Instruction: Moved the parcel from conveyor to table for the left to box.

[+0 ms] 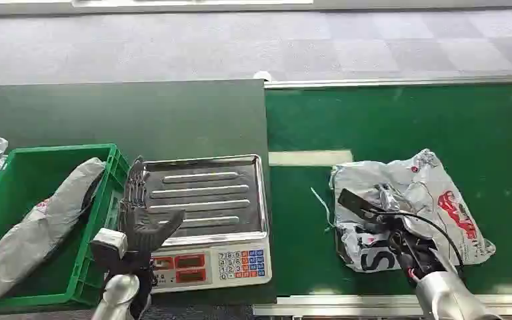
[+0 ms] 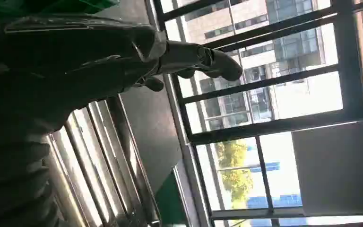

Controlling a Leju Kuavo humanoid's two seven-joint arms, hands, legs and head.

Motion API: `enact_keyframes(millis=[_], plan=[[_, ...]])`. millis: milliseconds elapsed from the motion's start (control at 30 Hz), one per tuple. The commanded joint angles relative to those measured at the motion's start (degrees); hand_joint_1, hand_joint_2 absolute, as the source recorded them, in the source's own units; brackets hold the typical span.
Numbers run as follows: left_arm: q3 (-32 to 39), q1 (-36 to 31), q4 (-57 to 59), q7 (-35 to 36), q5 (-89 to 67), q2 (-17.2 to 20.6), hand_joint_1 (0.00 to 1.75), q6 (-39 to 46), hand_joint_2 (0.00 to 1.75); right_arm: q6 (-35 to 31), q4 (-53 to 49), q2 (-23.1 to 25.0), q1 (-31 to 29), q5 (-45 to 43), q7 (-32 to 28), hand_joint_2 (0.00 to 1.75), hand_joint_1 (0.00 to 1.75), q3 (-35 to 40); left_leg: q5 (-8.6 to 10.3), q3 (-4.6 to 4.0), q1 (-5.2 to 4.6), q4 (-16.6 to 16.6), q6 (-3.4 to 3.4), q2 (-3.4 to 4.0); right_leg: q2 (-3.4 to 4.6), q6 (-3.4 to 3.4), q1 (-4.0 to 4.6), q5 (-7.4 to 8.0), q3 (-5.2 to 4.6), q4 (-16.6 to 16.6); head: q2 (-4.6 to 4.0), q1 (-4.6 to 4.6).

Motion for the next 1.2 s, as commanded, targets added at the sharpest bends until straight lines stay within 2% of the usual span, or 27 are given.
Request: enact_keyframes(millis=[33,200,333,367,400,533,867,1033,1200], plan=[[-0.9,-2.3,5.2,0.1,-0.4,-0.6,0.0,1.3,1.75,7.1,5.7,1.6,-1.2,1.8,4.4,1.75,0.0,5.9,0.06,0.07,0.02,-0.1,0.01,-0.08,-0.08,-0.03,0.03,0.06,0.11,-0.1,0.0,0.0],[-0.9,-2.0,5.0,0.2,-0.4,-0.7,0.0,1.3,1.75,7.4,5.6,1.5,-0.8,2.0,4.5,1.75,0.0,6.0,0.02,0.2,0.02,0.0,0.0,-0.06,-0.09,-0.02,0.02,0.0,0.24,-0.1,0.0,0.0],[-1.2,-2.4,5.3,0.5,-0.6,-1.1,0.0,1.2,1.75,10.1,5.7,1.0,0.3,1.5,3.6,1.75,0.02,5.7,0.07,0.22,0.03,-0.1,0.01,-0.16,-0.19,-0.03,0.04,0.03,0.31,-0.2,0.0,0.0],[-1.2,-2.5,5.3,0.6,-0.6,-1.1,0.0,1.2,1.75,10.0,5.6,1.0,0.5,1.7,3.2,1.75,0.96,6.0,0.05,0.24,0.03,-0.1,0.0,-0.16,-0.19,-0.03,0.03,0.01,0.32,-0.1,0.0,0.0],[-1.2,-2.4,5.1,0.7,-0.7,-1.1,0.0,1.3,1.75,10.2,5.7,0.9,0.4,1.9,2.9,1.75,1.75,6.3,0.04,0.26,0.04,0.0,0.0,-0.16,-0.18,-0.02,0.04,0.0,0.34,-0.1,0.0,0.0],[-1.1,-1.9,3.9,1.0,-0.6,-0.8,0.0,1.4,1.75,9.1,5.2,1.3,0.2,0.8,2.1,1.75,1.75,5.4,0.1,0.36,0.04,-0.1,0.02,-0.13,-0.17,-0.02,0.04,0.07,0.45,-0.2,0.0,0.02],[0.0,1.2,-0.4,0.9,0.9,0.6,0.0,1.2,1.75,3.6,2.8,3.9,-2.6,-6.3,-9.4,1.75,1.75,1.5,0.02,0.49,0.02,0.0,-0.01,0.13,0.12,-0.03,0.02,0.06,0.49,-0.1,0.0,0.0],[-0.1,1.8,-1.3,0.8,0.8,0.9,0.0,1.3,1.75,2.2,1.9,4.4,-3.3,-7.4,-11.1,1.75,1.75,1.7,0.01,0.4,0.01,0.0,-0.01,0.26,0.23,-0.04,0.03,0.08,0.36,0.0,0.0,0.02],[0.8,3.2,-3.4,-0.4,1.2,1.1,0.0,2.7,1.75,-3.4,-1.3,4.7,-3.3,-12.2,-19.0,1.75,1.75,0.2,0.0,0.32,-0.01,0.0,0.01,0.2,0.2,-0.01,0.0,0.05,0.31,0.0,0.0,0.0]])
